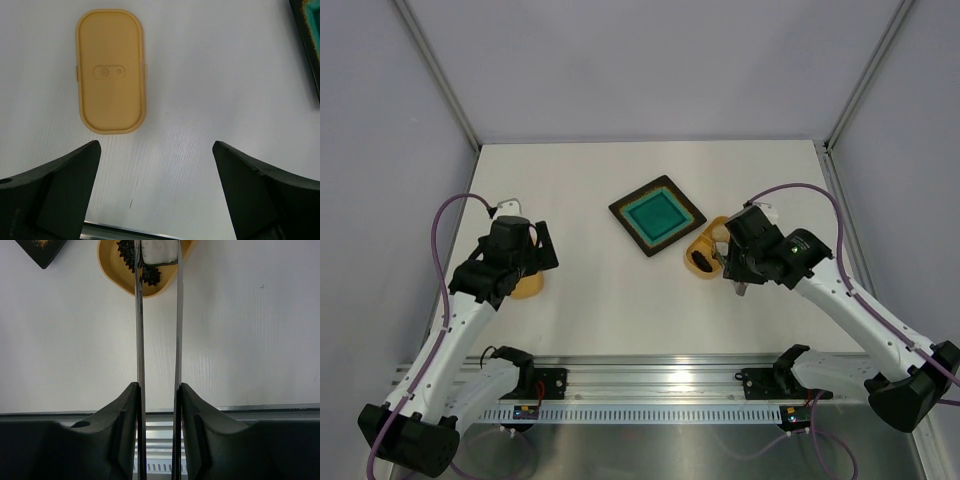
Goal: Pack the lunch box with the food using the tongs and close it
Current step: Place the fake food in the packing box.
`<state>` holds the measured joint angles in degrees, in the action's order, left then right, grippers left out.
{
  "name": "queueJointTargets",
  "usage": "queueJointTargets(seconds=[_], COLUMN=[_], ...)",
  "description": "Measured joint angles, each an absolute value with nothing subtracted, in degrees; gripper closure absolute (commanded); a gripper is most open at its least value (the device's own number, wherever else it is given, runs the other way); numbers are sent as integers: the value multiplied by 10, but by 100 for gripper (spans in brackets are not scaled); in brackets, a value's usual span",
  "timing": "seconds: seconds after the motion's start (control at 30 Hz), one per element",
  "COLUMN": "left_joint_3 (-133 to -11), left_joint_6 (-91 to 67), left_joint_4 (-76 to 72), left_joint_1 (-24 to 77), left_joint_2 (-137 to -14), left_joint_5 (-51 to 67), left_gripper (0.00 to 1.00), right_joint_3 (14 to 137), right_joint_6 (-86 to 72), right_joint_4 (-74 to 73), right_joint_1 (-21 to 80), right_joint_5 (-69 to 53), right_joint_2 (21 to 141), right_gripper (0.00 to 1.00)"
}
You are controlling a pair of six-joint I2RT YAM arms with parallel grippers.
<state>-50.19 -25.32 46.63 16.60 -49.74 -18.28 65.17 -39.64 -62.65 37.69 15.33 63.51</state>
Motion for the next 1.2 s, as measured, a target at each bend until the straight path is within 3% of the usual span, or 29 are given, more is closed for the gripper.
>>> queueJointTargets(seconds=[1.2], left_joint_3=[-502], left_joint_6=[-253], left_joint_4=[466], left_joint_1=[166], left_joint_2=[-497], left_joint_5=[-183], left_gripper=[1], right_joint_3=[632], right_joint_6=[-379], right_joint_4=[-577], right_joint_1=[377], right_joint_5=[139], right_joint_2=[681], right_gripper=[89])
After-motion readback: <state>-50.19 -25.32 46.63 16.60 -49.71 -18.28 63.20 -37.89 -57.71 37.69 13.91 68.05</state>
